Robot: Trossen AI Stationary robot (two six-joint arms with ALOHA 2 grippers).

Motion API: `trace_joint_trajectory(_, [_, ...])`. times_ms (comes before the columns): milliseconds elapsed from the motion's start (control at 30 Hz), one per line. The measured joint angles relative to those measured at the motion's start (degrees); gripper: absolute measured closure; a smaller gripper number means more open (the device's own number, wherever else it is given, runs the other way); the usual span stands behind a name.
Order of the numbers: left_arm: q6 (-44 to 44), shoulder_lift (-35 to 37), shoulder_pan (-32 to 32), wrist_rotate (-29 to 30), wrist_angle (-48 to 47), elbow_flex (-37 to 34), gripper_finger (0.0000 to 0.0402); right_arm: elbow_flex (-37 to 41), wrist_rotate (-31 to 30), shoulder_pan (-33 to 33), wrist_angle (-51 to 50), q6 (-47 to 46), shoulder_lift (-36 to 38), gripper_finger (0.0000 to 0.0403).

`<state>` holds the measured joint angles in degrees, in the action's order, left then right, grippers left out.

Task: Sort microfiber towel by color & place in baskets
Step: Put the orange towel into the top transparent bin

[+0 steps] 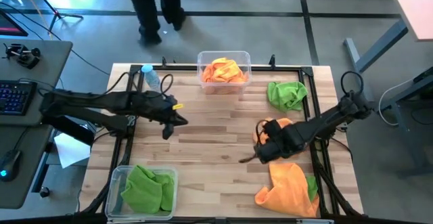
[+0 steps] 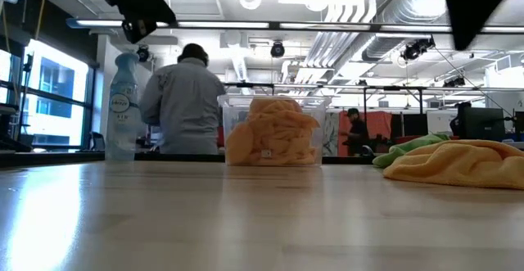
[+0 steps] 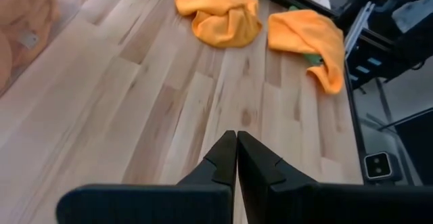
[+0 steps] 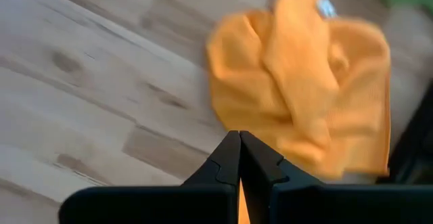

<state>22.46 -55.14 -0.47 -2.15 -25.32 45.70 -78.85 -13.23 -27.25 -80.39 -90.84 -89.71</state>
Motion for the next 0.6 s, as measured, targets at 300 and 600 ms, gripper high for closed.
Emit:
trace_joint_trajectory(300, [-0.31,1.55,-0.09,0.07,-0.02,-0.79,0.0401,7.82,9.42,-9.15,2.91,-21.01,2.51,0.0339])
trace_joint_trajectory(600, [-0.49,1.07,-0.09,0.07,-0.09,-0.79,0.0401,14.73,21.92,-17.91,10.04,-34.25,2.49,0.0272])
